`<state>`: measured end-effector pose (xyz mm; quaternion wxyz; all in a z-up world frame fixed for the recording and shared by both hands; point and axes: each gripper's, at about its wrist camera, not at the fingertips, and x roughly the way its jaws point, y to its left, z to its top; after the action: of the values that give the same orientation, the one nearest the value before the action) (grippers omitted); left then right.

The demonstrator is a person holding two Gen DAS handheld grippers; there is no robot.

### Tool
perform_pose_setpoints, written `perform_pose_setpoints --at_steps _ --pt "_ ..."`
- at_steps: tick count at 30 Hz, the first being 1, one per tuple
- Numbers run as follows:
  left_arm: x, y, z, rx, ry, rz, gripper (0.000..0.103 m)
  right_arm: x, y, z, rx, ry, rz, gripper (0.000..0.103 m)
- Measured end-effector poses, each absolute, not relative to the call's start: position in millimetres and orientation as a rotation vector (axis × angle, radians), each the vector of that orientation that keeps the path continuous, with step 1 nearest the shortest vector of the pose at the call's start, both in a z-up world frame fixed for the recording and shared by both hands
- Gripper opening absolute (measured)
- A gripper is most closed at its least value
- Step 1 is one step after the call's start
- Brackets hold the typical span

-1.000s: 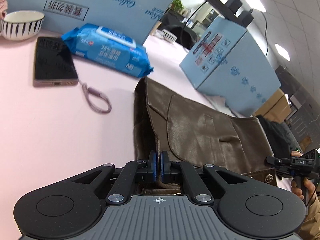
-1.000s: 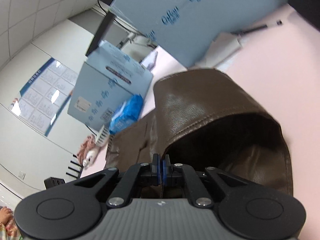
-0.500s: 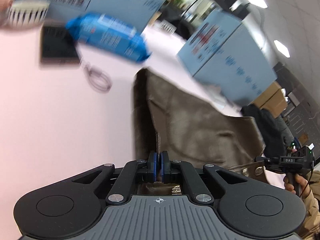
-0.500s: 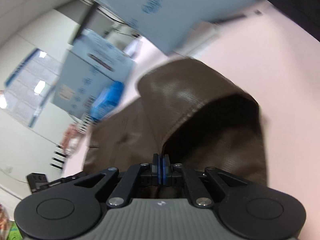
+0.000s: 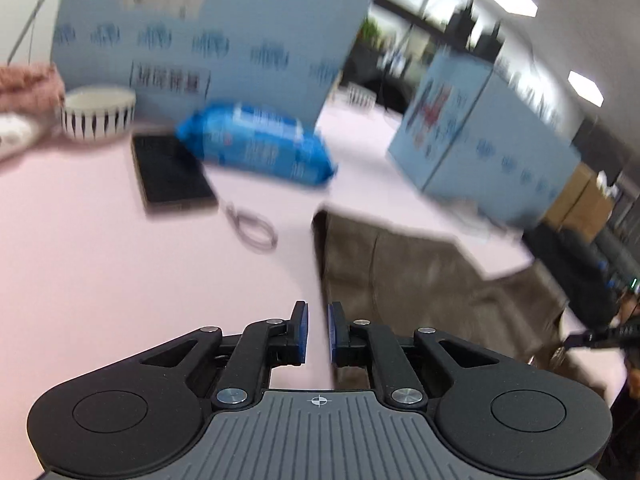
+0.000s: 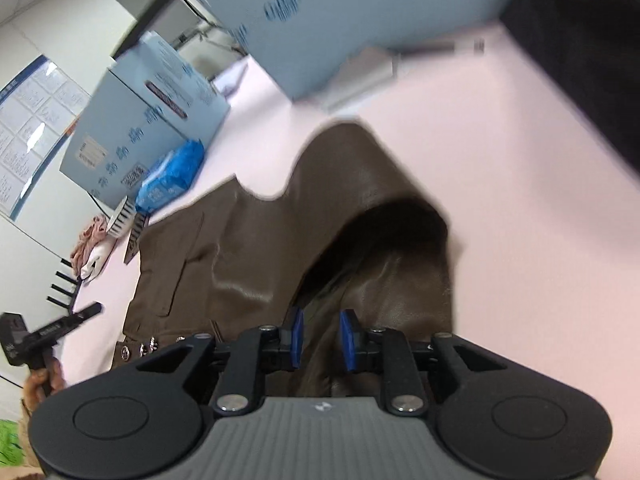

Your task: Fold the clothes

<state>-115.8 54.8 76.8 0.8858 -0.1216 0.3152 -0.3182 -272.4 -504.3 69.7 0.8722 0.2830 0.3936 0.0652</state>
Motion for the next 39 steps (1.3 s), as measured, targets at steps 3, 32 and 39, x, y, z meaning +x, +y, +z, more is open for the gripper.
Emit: perform_pose_setpoints --at_steps 3,32,39 --pt "-101 22 88 -0.281 0.611 -0.747 0.016 -257 -508 89 0.660 0.655 0.203 0.024" --pt "-123 44 51 -0.296 0.725 -0.735 0.028 -273 -484 63 0.553 0.711 0.339 0.049" --pt "-155 55 25 -0.206 0.816 -0.642 0.036 -279 -417 49 0.273 0.867 0.378 0.046"
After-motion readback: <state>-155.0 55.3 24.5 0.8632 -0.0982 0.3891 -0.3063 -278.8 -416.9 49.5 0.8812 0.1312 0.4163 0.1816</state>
